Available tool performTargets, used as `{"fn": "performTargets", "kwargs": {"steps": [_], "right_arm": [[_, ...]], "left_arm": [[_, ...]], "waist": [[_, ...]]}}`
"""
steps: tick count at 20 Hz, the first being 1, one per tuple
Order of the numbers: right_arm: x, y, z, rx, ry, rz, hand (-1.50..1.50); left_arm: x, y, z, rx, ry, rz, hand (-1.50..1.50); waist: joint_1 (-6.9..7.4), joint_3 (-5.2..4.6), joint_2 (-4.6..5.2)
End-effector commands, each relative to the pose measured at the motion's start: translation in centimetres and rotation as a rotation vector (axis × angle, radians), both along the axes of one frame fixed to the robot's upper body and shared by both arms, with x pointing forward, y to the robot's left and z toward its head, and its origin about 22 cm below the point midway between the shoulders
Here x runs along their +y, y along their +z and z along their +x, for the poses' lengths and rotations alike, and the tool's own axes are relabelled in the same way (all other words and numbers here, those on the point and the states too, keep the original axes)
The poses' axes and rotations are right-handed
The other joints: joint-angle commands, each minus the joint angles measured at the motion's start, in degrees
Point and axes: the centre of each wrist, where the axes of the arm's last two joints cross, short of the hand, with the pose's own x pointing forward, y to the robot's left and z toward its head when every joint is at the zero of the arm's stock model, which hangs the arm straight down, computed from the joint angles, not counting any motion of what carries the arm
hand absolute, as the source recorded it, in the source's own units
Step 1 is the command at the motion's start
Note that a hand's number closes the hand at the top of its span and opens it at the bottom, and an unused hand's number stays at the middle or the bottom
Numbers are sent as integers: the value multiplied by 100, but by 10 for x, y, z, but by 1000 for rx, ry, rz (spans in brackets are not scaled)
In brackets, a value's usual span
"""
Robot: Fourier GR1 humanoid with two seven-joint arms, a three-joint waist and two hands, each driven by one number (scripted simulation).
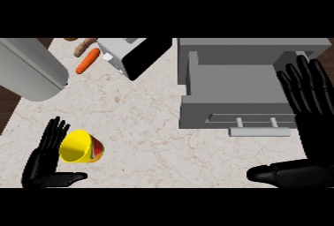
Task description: Pick up the cup, place it into the drawer and close the drawer
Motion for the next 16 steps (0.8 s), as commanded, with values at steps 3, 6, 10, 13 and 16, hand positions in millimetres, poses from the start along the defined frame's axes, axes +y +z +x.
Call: {"fn": "performTargets", "kwargs": {"steps": [3,6,10,13,16], "right_arm": [[-1,2,-10,-4,16,3,-150],[10,4,-3,-13,-12,3,-150],[7,7,-6,-9,4,11,-150],[8,16,-12,-7,6,4,-150],[2,-15,-3,-14,-1,14,-150]], "left_arm": [[1,-20,4,27,16,19,-150],[10,-16,19,1,1,0,-150],[7,-39,3,14,-23,10,-150],[-8,-28,32,0,-39,1,-150],[-9,-40,9,-9,-39,-34,-150]], "waist": [[-4,1,-2],[-5,0,-1],[-17,-3,4],[-27,-3,1],[-2,1,0]]}}
